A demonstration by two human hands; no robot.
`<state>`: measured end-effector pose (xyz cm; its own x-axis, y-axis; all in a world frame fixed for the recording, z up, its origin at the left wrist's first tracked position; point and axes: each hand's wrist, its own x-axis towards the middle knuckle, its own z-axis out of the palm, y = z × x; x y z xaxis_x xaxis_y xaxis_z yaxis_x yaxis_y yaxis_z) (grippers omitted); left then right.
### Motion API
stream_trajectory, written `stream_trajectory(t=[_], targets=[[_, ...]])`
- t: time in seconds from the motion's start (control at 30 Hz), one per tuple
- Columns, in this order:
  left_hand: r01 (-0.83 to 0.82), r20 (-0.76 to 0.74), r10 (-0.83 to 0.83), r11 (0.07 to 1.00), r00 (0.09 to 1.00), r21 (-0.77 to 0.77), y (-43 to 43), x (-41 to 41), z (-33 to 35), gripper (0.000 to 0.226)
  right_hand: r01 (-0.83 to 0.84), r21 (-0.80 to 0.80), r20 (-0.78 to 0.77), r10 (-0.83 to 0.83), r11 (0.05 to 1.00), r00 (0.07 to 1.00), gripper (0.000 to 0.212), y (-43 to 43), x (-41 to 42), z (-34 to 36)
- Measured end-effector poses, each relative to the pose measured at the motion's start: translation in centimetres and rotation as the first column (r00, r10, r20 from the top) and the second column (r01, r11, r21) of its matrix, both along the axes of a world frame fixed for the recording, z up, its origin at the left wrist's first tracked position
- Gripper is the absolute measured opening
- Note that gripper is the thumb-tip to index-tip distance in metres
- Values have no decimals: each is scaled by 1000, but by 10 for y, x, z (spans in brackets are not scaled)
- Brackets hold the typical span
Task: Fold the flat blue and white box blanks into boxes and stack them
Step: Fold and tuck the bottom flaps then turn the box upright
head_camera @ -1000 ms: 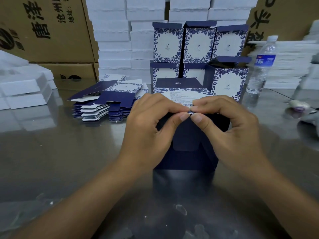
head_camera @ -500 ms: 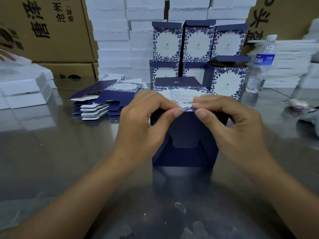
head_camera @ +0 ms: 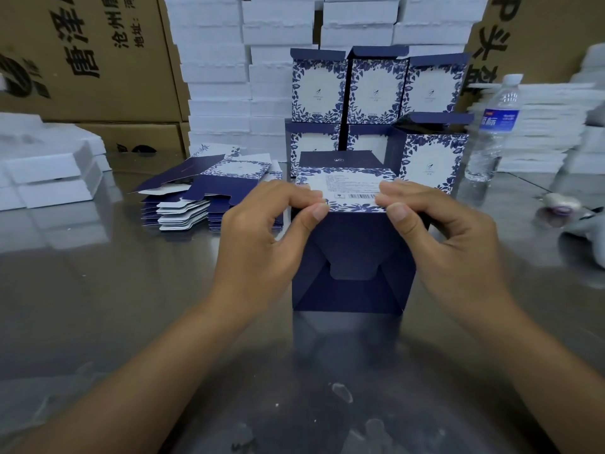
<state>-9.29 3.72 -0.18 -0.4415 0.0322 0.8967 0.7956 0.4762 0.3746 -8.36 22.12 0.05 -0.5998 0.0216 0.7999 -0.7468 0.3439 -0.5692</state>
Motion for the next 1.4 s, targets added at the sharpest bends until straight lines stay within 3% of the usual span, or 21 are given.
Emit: stream_trajectory(t=[0.13,0.47,0.67,1.1,1.2,1.3,1.4], targets=[[14,39,-15,1000,999,21,-1,-1,1,13,-19,-98,69,25,995,997,22,2,0,-1],[122,193,-144,985,971,122,-7,-4,5,8,-22,-119,110,35,993,993,20,5,-4,-3],[215,323,-279,952,904,220,-11,-2,12,8,23,-151,163,2,988,987,21,9,-6,-3],[200,323,-252,962,912,186,-12,-1,12,17,28,-113,138,-13,993,990,22,12,-10,-4],[189,293,-247,959,924,211,-10,-2,9,15,35,-24,150,-31,999,988,20,12,-10,-9],[130,278,-192,965,941,227,-10,-5,2,13,-5,123,219,-23,992,975,43,11,-10,-16],[118,364,-197,967,910,228,-12,-12,-8,35,-7,192,203,-33,981,979,53,10,-11,-18]])
